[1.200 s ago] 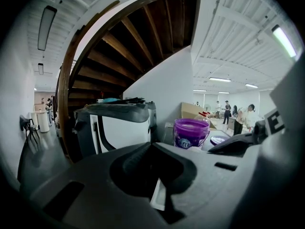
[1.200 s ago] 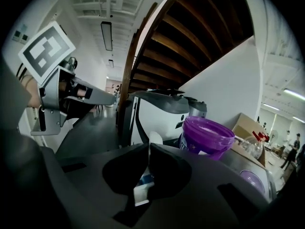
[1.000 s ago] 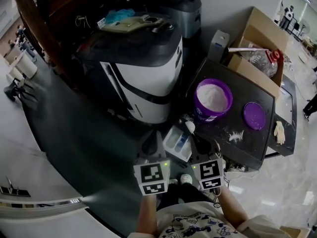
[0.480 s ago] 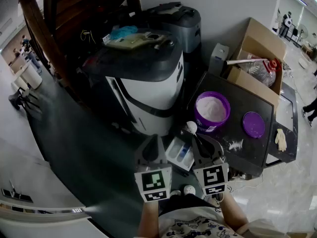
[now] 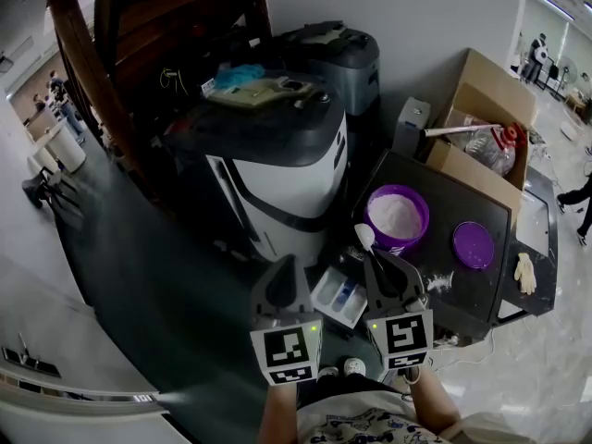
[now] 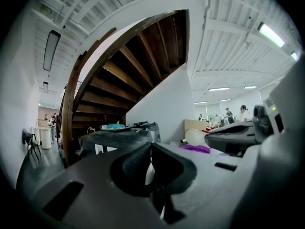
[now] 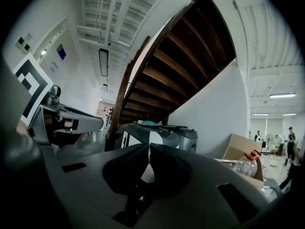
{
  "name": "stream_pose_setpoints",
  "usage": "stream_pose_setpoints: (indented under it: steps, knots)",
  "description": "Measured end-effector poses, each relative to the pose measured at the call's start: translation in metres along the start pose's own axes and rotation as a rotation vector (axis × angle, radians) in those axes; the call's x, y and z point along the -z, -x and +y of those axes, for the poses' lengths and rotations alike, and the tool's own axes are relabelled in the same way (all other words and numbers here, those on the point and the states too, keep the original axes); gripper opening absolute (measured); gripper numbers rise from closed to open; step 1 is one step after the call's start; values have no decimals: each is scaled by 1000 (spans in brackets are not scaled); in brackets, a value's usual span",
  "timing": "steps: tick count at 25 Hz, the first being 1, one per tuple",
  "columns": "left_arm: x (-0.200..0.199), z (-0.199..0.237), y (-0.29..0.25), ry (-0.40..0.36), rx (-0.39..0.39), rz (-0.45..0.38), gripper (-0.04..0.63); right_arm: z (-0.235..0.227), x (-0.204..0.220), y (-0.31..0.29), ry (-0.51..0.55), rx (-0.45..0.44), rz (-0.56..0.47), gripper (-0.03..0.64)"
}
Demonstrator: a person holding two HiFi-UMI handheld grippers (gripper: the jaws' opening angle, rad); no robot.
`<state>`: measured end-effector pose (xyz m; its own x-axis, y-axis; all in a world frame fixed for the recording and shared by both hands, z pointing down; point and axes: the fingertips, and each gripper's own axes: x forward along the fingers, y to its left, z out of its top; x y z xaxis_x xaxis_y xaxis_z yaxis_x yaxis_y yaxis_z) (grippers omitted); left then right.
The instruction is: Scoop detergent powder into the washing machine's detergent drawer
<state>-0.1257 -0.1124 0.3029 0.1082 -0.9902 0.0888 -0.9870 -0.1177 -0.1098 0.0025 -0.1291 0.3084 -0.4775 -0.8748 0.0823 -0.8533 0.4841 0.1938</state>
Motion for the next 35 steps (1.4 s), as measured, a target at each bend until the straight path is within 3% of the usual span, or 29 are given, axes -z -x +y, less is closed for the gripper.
stream_pose_setpoints:
  steps: [11,35]
  knots:
    - [-11,1,10,-9,-13,-29,3,-7,-17,10,-30,20,-45,21]
    - [-10,-4,14,-14,-16,-19,3,-13,-16,17,-66,24,-36,21]
